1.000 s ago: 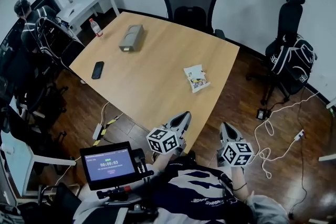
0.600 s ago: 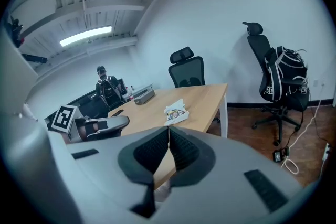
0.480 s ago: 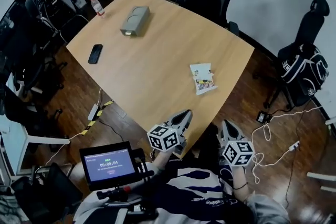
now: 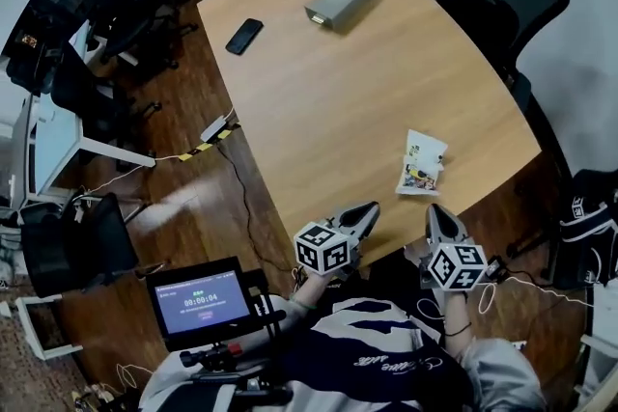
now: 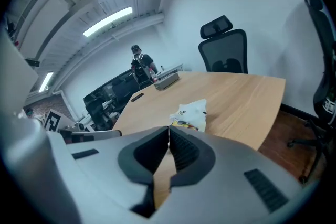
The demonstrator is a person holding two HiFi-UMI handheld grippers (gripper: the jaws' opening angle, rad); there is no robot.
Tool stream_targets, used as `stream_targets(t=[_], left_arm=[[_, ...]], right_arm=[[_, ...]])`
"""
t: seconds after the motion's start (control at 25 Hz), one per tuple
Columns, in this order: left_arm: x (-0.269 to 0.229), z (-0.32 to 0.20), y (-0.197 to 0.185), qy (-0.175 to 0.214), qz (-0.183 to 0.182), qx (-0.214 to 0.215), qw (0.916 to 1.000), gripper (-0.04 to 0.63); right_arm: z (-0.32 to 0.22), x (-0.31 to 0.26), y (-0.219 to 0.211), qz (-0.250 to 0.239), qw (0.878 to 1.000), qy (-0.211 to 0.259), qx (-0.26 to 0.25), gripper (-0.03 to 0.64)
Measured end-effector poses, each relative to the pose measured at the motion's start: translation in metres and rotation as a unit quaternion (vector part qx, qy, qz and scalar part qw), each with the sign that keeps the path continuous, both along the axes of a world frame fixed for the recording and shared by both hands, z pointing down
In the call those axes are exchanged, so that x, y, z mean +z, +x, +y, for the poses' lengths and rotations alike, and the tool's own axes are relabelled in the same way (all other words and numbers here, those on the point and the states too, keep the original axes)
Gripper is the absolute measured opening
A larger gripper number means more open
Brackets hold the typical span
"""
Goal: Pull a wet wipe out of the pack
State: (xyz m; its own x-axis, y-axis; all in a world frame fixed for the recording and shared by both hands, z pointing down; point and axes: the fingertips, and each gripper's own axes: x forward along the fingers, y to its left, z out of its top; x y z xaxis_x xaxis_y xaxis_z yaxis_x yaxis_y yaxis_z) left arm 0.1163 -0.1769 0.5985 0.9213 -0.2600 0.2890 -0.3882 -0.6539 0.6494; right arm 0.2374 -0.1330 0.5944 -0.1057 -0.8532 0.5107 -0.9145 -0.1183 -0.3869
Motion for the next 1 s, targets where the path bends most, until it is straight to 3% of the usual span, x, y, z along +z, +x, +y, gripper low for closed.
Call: stream_targets(t=[0.16, 0.4, 0.6, 0.76, 0.88, 1.0], left_arm=[[0.013, 0.000, 0.028, -0.003, -0.022, -0.002, 0.9998, 0.000], [0.020, -0.019, 0.065, 0.029, -0.078, 0.034, 0.9959, 0.000], [0.047, -0.026, 0.086, 0.049, -0.162, 0.053, 0.9842, 0.000], [0.079, -0.021, 0.094, 0.059, -0.240, 0.070, 0.9664, 0.002], [0.087, -0.021, 0.094, 0.065, -0.262, 0.069, 0.9604, 0.001], [0.090, -0.021, 0.097, 0.067, -0.261, 0.068, 0.9606, 0.000]], right_arm=[[-0.024, 0.008, 0.015, -0.013, 0.999, -0.002, -0.047, -0.008], [-0.045, 0.012, 0.025, -0.027, 0.995, -0.013, -0.097, 0.020], [-0.055, 0.017, 0.029, -0.027, 0.990, -0.016, -0.138, 0.052], [-0.063, 0.019, 0.025, -0.017, 0.984, -0.019, -0.178, 0.066], [-0.073, 0.020, 0.016, -0.007, 0.977, -0.024, -0.210, 0.084], [-0.085, 0.024, 0.010, 0.054, 0.966, -0.026, -0.250, 0.084]])
